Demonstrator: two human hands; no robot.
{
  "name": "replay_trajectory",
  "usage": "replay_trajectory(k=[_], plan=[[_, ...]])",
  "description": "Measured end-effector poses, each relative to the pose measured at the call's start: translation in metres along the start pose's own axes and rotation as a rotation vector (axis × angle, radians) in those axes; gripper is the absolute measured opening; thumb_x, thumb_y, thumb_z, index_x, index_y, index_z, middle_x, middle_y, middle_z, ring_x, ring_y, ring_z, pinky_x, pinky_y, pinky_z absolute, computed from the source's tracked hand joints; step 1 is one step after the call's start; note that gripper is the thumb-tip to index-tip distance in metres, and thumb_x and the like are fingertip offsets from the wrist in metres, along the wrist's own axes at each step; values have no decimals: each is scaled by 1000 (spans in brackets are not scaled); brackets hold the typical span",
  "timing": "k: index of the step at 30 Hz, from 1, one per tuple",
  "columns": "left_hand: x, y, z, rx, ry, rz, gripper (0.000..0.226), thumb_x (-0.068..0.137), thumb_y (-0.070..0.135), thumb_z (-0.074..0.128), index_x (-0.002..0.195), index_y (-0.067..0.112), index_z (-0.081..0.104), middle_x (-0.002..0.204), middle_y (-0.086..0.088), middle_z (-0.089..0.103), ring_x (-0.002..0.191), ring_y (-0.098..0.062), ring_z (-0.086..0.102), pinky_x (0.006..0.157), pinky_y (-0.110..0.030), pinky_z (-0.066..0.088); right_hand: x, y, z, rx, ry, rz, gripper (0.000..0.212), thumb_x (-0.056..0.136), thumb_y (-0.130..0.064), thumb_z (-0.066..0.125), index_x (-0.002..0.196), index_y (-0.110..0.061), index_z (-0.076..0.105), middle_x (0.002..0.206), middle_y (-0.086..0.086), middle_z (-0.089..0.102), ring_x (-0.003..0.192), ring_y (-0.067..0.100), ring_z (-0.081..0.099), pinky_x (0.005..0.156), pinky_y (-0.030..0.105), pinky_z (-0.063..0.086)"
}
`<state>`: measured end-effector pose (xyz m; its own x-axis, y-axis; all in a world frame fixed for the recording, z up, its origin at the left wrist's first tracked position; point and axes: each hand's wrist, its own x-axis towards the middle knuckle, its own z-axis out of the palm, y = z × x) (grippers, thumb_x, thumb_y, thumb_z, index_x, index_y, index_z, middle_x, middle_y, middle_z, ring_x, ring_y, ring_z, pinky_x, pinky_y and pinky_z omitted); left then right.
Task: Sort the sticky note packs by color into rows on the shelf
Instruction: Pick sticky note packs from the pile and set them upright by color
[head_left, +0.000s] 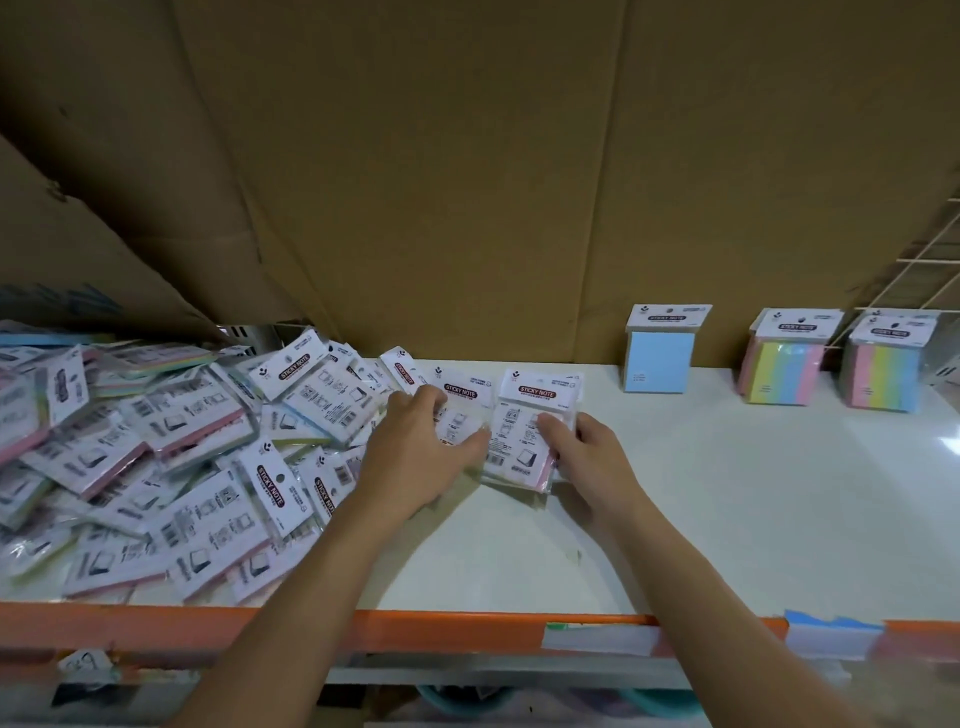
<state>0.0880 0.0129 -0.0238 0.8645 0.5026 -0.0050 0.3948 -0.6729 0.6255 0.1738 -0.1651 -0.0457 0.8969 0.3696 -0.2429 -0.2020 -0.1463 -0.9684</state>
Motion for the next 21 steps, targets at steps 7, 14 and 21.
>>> replay_trajectory(k=[7, 14, 21], plan=[[-26, 29, 33, -269, -46, -19, 51, 84, 62, 60, 124, 34, 43, 115, 5, 43, 98, -11, 54, 74, -24, 44, -18, 4, 8, 206, -90, -2, 33, 99, -30, 57, 128, -14, 57, 120, 10, 70, 108, 30, 69, 90, 55, 56], [-48, 48, 41, -751, -189, -162, 49, 83, 41, 74, 122, 32, 46, 113, 5, 63, 88, 2, 66, 61, -10, 49, -30, 3, -19, 339, -327, -22, 43, 104, -42, 40, 116, -13, 70, 108, 25, 70, 83, 33, 66, 69, 38, 56], [-65, 58, 47, -1253, -276, -290, 45, 74, 1, 68, 117, 13, 60, 106, -22, 71, 95, -35, 71, 81, -51, 60, -29, 6, -42, -4, -205, -3, 28, 93, -19, 67, 120, -14, 60, 92, 1, 71, 65, 1, 64, 58, 14, 48]])
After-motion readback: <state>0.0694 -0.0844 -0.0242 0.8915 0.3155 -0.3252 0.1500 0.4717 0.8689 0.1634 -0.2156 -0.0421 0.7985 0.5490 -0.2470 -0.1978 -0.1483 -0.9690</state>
